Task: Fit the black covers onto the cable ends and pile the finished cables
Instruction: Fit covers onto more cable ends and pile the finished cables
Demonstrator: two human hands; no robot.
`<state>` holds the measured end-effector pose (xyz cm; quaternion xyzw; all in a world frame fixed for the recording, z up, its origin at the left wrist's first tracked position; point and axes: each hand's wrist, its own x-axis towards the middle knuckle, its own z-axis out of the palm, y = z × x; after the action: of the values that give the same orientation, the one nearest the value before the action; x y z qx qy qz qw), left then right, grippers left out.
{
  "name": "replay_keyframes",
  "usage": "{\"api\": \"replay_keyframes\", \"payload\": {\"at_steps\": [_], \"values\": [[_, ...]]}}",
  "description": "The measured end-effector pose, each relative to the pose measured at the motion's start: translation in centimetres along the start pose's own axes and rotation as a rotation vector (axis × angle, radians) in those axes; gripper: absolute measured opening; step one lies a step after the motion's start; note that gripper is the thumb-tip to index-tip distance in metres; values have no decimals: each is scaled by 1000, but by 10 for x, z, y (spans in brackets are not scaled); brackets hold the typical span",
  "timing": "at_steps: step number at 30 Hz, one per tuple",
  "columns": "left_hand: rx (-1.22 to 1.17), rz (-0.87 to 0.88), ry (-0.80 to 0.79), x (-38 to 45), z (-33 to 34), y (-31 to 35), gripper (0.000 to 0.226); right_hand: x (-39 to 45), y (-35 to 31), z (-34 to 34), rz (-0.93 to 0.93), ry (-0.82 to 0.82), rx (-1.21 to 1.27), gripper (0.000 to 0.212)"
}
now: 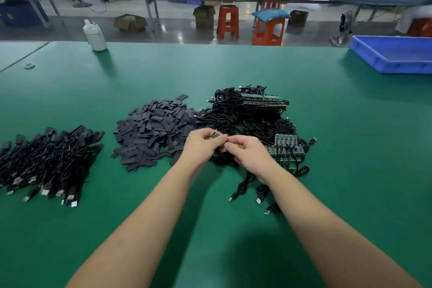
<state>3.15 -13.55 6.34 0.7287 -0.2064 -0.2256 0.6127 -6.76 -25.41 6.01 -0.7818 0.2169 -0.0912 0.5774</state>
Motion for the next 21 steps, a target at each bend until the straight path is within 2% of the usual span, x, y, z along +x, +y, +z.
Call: {"api": "replay_keyframes", "payload": {"at_steps": [3,6,8,9,12,15,17,21], "values": [[17,-127,-38,-3,-12,-26,26,2,7,12,36,-33,-169,15],[18,-223,-64,-4,-25,-44,20,1,14,29,110,-40,-168,16],[70,-224,0,0,-34,-54,14,0,20,39,154,-36,-139,14],[185,-190,71,3,-39,-59,12,0,24,43,177,-40,-127,13],[739,-119,297,6,-58,-77,19,-1,36,50,250,-55,-121,14],[967,-198,327,5,-69,-94,40,-2,49,54,317,-60,-111,13],[996,-246,327,7,-72,-101,45,-3,57,56,343,-65,-14,10],[936,-266,334,12,-77,-105,37,-4,65,55,353,-60,132,10]]}}
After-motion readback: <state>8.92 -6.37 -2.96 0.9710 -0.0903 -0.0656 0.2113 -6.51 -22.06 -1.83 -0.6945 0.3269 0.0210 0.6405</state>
